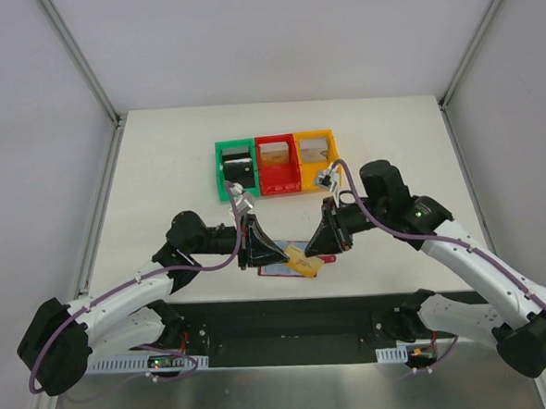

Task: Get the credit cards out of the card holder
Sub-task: Place the credit card in the storage box.

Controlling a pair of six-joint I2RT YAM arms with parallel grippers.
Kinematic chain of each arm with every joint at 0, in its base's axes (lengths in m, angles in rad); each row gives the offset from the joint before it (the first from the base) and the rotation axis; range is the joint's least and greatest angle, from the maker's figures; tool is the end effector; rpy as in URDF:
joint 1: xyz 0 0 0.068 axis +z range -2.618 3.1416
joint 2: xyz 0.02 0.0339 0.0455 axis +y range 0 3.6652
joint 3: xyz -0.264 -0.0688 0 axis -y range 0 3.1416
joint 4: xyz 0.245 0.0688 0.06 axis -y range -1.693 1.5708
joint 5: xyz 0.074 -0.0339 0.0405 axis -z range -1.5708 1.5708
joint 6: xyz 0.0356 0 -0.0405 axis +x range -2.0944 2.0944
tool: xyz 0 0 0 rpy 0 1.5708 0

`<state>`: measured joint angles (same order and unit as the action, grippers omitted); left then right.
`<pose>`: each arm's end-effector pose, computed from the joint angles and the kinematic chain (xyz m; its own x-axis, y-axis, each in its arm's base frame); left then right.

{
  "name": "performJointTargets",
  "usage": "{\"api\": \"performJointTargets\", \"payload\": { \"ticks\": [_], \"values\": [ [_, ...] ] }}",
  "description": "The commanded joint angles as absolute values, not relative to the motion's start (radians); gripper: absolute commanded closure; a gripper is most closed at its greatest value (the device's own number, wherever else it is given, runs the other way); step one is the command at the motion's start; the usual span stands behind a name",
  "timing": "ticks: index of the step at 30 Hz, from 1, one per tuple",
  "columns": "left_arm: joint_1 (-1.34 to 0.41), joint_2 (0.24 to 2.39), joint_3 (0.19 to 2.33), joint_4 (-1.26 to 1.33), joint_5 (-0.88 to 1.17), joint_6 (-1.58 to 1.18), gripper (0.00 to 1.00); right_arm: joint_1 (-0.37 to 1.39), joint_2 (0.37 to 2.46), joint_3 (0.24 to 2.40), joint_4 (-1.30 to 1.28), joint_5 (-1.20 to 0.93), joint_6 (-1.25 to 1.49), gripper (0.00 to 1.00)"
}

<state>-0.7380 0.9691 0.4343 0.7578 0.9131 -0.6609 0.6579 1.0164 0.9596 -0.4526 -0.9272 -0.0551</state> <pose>0.1329 -0.1590 0.2791 -0.4738 -0.0763 -0.8773 0.8759 -0.1443 -0.4605 0.1506 0.1523 0.3374 -0.3346 -0.3004 -0.8932 -0.9394 0.0313 0.3414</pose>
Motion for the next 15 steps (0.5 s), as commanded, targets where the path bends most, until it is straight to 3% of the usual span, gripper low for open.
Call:
{"api": "performJointTargets", "payload": {
  "ticks": [1, 7, 13, 15],
  "values": [
    [-0.73, 0.977, 0.459, 0.804, 0.943, -0.646, 1.0, 0.66, 1.026, 0.999, -0.46, -0.962, -0.078, 0.81],
    [-0.73, 0.98, 0.463, 0.807, 0.948, -0.649, 1.0, 0.67, 1.039, 1.002, -0.463, -0.959, -0.08, 0.82],
    [-0.73, 0.979, 0.462, 0.807, 0.948, -0.652, 1.0, 0.669, 1.051, 1.005, -0.475, -0.969, -0.089, 0.99],
    [-0.73, 0.977, 0.462, 0.807, 0.943, -0.652, 1.0, 0.67, 1.052, 1.006, -0.477, -0.977, -0.09, 0.99]
  ]
}}
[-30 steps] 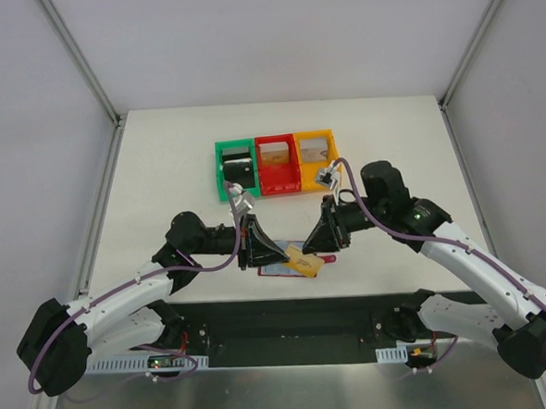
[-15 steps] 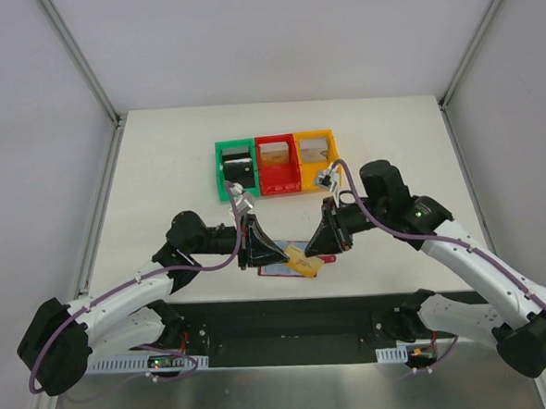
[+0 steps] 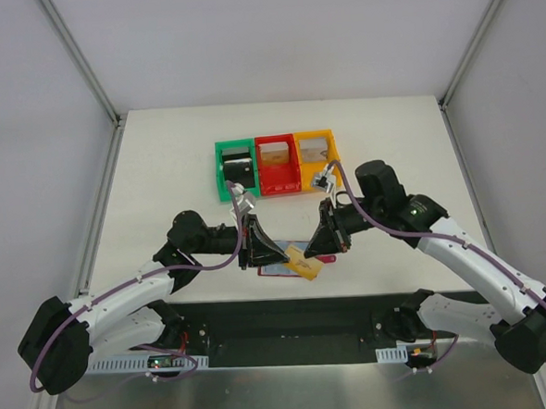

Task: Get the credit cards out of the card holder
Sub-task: Place the credit card in the storage box.

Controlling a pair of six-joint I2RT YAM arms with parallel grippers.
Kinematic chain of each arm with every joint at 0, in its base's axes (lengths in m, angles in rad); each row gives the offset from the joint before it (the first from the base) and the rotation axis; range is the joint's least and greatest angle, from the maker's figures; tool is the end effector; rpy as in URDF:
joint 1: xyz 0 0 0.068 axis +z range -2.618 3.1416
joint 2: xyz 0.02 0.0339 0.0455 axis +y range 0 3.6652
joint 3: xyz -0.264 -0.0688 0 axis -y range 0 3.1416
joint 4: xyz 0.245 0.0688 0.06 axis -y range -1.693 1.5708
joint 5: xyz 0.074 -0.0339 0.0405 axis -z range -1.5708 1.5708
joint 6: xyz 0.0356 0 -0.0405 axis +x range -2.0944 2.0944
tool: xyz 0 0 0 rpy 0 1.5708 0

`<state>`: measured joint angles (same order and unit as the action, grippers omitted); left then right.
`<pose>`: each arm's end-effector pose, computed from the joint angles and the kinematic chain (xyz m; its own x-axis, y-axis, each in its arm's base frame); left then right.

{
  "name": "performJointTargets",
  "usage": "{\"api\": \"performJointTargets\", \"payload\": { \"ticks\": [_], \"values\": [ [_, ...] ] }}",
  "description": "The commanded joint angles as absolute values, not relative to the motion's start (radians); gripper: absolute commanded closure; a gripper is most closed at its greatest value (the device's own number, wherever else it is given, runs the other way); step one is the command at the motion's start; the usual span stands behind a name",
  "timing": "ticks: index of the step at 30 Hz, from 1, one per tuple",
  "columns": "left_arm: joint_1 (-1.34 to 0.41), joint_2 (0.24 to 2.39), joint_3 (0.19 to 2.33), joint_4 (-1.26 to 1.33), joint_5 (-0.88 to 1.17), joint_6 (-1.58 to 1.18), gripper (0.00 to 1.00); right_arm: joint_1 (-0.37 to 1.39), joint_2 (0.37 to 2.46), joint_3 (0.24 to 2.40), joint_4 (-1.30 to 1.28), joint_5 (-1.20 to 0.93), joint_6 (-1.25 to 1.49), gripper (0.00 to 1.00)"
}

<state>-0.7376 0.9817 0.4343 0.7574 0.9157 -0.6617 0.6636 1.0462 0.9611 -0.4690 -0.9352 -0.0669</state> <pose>0.1345 -0.1603 0.2767 -0.4827 -0.0672 -0.8732 0.8709 -0.1419 -0.4705 0.1540 0.1568 0.3309 -0.3531 -0.3265 -0.8768 -0.9304 0.0244 0.3656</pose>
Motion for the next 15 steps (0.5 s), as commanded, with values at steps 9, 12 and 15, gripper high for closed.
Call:
{"api": "performJointTargets", "payload": {
  "ticks": [9, 12, 15],
  "values": [
    [-0.709, 0.873, 0.494, 0.551, 0.746, -0.597, 0.01, 0.67, 1.017, 1.028, -0.503, -0.976, -0.123, 0.99],
    [-0.67, 0.781, 0.538, 0.338, 0.687, -0.562, 0.01, 0.669, 1.002, 1.055, -0.523, -0.954, -0.129, 0.99],
    [-0.652, 0.671, 0.558, 0.177, 0.589, -0.493, 0.01, 0.67, 0.979, 1.081, -0.535, -0.852, -0.152, 0.99]
  ]
}}
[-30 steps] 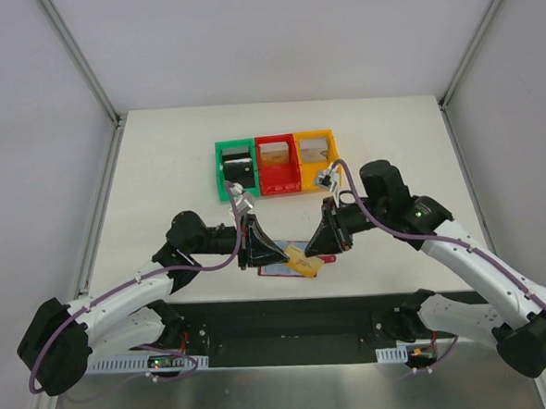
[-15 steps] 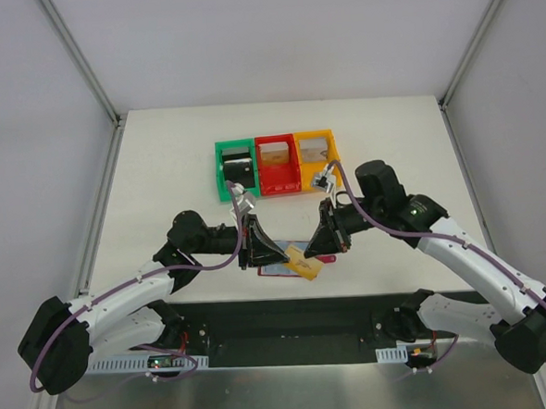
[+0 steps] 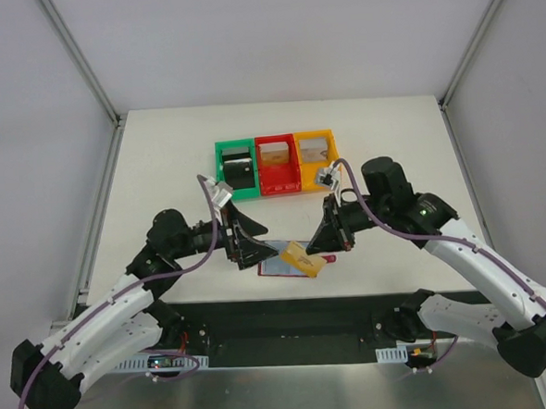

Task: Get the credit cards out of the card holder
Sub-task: Place the credit card in the storage box.

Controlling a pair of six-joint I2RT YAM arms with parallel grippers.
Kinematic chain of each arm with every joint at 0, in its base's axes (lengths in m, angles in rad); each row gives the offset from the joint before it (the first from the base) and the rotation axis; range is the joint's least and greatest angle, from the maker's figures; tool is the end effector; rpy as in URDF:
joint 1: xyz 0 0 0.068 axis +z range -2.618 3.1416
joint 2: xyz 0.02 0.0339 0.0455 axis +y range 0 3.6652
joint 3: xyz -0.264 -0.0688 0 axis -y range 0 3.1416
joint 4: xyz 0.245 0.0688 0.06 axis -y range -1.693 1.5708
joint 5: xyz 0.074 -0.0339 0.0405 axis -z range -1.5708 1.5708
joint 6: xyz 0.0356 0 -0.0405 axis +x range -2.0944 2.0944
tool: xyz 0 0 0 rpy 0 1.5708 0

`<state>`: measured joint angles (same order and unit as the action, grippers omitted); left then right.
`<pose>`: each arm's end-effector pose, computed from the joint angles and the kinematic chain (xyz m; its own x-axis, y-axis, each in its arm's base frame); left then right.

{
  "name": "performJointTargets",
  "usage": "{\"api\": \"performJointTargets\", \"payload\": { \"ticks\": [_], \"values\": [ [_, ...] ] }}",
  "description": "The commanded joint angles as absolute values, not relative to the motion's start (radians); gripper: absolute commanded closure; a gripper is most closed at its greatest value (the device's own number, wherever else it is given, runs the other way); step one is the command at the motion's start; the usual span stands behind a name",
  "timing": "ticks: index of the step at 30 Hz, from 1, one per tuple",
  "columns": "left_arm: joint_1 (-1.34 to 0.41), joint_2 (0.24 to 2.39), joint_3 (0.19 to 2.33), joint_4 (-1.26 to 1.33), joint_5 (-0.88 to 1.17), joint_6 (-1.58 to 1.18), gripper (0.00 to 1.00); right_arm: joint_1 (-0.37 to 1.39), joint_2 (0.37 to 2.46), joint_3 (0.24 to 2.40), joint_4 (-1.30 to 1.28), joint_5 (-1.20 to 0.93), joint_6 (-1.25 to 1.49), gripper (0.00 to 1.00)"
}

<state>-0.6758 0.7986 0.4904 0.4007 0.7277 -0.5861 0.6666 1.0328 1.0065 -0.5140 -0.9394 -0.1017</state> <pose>0.1316 -0.1358 0.2948 -0.4841 -0.1412 -0.8635 0.8595 0.1082 -0.4996 0.1494 0.1541 0.3449 -0.3099 -0.3201 -0.8953 -0.9454 0.0034 0.3260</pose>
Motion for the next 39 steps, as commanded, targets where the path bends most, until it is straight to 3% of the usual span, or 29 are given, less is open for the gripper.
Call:
{"api": "performJointTargets", "payload": {
  "ticks": [1, 10, 20, 26, 39],
  "values": [
    [-0.647, 0.632, 0.557, 0.145, 0.55, -0.482, 0.01, 0.669, 0.985, 1.103, -0.552, -0.818, -0.172, 0.99],
    [-0.643, 0.491, 0.494, 0.095, 0.364, -0.477, 0.01, 0.615, 1.305, 1.506, -0.788, -0.53, -0.391, 0.99],
    [-0.641, 0.39, 0.474, 0.054, 0.347, -0.474, 0.01, 0.597, 1.629, 1.745, -0.788, -0.454, -0.529, 0.99],
    [-0.641, 0.377, 0.459, 0.038, 0.33, -0.462, 0.01, 0.617, 1.654, 1.732, -0.737, -0.466, -0.874, 0.99],
    [-0.643, 0.43, 0.46, 0.012, 0.318, -0.434, 0.01, 0.589, 1.824, 1.76, -0.635, -0.563, -1.343, 1.0]
  ]
}}
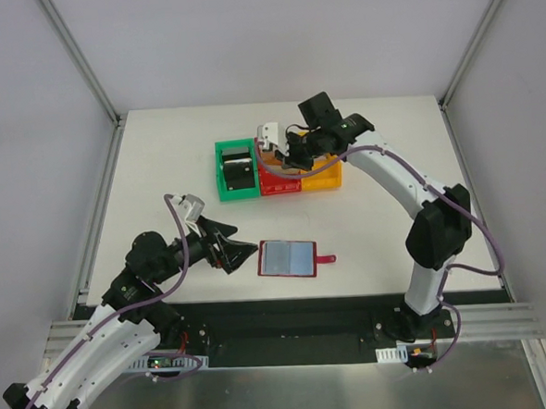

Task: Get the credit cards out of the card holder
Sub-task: Place the credit card in the storage box.

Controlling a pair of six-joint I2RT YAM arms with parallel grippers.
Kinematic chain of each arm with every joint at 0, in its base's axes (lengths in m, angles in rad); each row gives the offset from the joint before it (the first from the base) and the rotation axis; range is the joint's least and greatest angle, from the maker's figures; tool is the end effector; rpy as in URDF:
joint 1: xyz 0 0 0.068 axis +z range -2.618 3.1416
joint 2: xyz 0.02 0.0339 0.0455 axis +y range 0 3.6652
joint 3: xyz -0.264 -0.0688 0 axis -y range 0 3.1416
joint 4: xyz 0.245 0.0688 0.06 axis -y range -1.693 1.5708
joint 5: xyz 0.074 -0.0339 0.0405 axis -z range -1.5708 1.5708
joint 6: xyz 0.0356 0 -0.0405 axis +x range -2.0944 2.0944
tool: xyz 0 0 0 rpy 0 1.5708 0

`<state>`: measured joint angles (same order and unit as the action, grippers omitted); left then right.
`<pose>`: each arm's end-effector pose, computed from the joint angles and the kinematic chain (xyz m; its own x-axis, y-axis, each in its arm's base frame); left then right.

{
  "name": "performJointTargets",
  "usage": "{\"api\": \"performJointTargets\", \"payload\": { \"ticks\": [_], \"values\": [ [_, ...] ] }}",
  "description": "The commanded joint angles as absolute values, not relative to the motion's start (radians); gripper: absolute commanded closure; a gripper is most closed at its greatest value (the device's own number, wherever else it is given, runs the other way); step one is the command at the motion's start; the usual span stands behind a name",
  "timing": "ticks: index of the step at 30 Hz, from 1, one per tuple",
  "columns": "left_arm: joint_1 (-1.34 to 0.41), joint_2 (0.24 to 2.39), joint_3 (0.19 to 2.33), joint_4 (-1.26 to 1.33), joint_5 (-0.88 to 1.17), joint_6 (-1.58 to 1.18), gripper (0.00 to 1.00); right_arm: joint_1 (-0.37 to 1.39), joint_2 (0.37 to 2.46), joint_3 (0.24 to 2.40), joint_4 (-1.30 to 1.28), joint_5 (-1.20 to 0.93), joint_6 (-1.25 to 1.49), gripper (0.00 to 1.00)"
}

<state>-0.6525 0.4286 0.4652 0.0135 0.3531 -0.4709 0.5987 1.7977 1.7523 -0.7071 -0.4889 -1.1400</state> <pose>0.0957 -0.0886 0.2975 -0.3475 -0.2702 -0.8979 0.7703 0.4637 -0.4377 0.3242 0.2414 0.3475 0.4737 -0.6480 -0.5965 -0.8390 -0.1261 -0.5292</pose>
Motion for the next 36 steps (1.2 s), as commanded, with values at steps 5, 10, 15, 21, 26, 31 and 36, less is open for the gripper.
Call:
{"api": "performJointTargets", "payload": {
  "ticks": [5, 10, 15, 21, 26, 31, 36],
  "values": [
    [-0.641, 0.416, 0.459, 0.003, 0.284, -0.42, 0.01, 0.568, 1.926, 1.857, -0.661, -0.563, -1.422, 1.0],
    [-0.643, 0.434, 0.462, -0.023, 0.256, -0.413, 0.01, 0.554, 2.04, 2.003, -0.756, -0.558, -1.477, 1.0],
    [-0.643, 0.471, 0.468, -0.025, 0.252, -0.41, 0.01, 0.549, 2.094, 2.031, -0.75, -0.509, -1.485, 1.0],
    [-0.643, 0.468, 0.465, -0.026, 0.242, -0.4, 0.01, 0.551, 2.118, 2.003, -0.689, -0.512, -1.457, 1.0],
    [-0.643, 0.466, 0.465, -0.025, 0.236, -0.402, 0.01, 0.56, 2.135, 1.957, -0.595, -0.48, -1.414, 1.0],
    [-0.643, 0.476, 0.462, -0.028, 0.236, -0.408, 0.01, 0.56, 2.167, 1.968, -0.578, -0.465, -1.405, 1.0],
    [-0.643, 0.477, 0.462, -0.026, 0.23, -0.405, 0.01, 0.56, 2.197, 1.983, -0.577, -0.462, -1.401, 1.0]
  ]
}}
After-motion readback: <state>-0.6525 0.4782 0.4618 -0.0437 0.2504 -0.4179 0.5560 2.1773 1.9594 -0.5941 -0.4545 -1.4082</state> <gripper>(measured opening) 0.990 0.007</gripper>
